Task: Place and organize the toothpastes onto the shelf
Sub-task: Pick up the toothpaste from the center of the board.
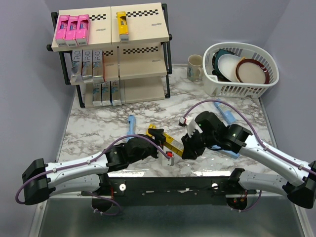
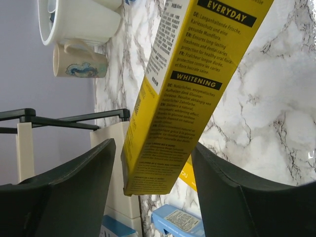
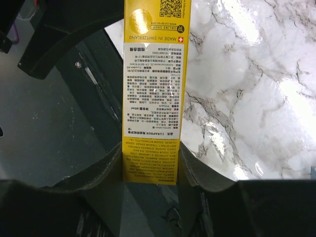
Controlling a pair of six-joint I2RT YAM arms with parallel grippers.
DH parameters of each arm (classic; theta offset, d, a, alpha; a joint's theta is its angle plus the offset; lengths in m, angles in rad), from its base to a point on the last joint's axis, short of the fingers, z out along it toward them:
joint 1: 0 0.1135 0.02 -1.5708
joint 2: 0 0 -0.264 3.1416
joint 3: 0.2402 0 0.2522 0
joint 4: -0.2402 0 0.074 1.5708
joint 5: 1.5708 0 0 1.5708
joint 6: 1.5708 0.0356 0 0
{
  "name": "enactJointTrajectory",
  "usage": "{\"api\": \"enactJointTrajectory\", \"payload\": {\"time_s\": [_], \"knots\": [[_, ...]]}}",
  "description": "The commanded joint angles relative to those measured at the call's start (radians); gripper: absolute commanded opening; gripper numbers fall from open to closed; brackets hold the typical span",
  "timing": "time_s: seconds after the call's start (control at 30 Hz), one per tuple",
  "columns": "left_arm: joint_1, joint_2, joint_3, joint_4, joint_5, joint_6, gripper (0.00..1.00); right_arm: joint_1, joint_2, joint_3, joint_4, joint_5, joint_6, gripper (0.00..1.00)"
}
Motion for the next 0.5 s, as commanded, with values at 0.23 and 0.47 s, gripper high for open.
{"api": "enactJointTrajectory", "payload": {"time_s": [0.23,0.47], "knots": [[-0.005,-0.002,0.019,-0.009,-0.022,-0.009,0.56,0.005,0.003,0.044,0.010,-0.026,-0.021,0.36],[-0.005,-0.004,0.016,0.000,-0.019,-0.056,0.47,0.005,-0.023,0.028,0.044,0.001,-0.017,0.53]]}}
